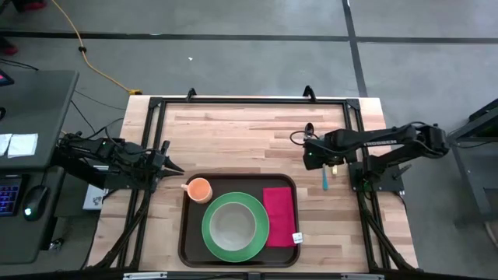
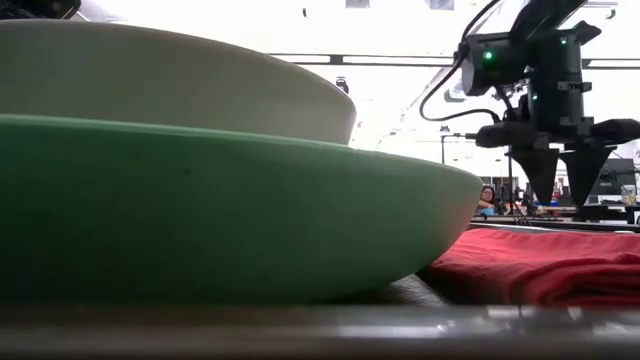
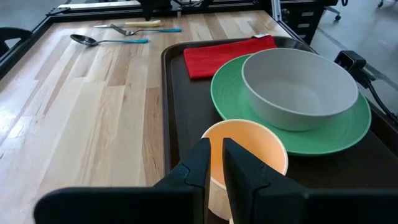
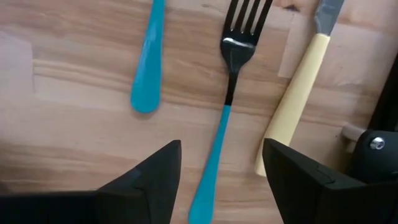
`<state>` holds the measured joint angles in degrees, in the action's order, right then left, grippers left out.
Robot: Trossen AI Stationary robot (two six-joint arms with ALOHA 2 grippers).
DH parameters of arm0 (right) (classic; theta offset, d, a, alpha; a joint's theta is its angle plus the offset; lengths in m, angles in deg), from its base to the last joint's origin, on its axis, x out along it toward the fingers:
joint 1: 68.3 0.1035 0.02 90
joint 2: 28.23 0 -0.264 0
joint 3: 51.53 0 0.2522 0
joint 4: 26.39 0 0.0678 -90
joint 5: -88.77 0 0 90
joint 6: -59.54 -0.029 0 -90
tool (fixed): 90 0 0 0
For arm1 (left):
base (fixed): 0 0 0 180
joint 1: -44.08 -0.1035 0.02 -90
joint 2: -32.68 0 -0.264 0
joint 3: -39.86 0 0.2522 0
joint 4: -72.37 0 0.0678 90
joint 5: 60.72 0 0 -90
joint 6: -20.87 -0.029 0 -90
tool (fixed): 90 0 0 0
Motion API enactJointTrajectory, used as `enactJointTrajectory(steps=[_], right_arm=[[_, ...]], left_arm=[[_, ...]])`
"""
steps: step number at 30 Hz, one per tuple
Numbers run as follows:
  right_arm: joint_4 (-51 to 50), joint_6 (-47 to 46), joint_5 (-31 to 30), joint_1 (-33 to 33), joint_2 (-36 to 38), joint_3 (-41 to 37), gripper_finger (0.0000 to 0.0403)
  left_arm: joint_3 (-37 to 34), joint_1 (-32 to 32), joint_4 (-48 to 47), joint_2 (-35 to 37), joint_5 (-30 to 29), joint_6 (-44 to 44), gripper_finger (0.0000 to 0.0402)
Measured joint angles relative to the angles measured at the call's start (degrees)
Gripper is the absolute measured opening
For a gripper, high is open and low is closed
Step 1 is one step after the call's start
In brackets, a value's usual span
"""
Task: Set up tray
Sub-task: Put the blue fork on top of the red napkin on the brown tray
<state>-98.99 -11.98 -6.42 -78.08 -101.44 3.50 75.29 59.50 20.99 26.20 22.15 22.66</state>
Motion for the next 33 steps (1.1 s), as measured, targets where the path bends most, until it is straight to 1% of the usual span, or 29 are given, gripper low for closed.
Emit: enactJointTrajectory(steps=[11, 20, 24, 29, 33], right_arm=[[1.73, 0.03, -0.66, 0.00, -0.37, -0.58, 0.0208], [4.98, -0.44, 1.25, 0.02, -0.37, -3.72, 0.0205], [5.17, -0.44, 0.86, 0.02, -0.34, -3.99, 0.0206], [6.30, -0.44, -1.01, -0.11, -0.35, -3.99, 0.0199], [6.52, 0.93, -0.93, -1.73, -1.13, -3.99, 0.0192]], left_arm=[[0.00, 0.00, -0.37, 0.00, 0.02, 0.00, 0.0074], [0.00, 0.00, -0.29, 0.02, 0.04, 0.00, 0.0074], [0.00, -0.01, -0.29, 0.01, 0.15, 0.01, 0.0074], [0.00, -0.01, -0.29, 0.00, 0.15, 0.02, 0.0074], [0.00, 0.00, -0.29, 0.00, 0.13, 0.02, 0.0074]])
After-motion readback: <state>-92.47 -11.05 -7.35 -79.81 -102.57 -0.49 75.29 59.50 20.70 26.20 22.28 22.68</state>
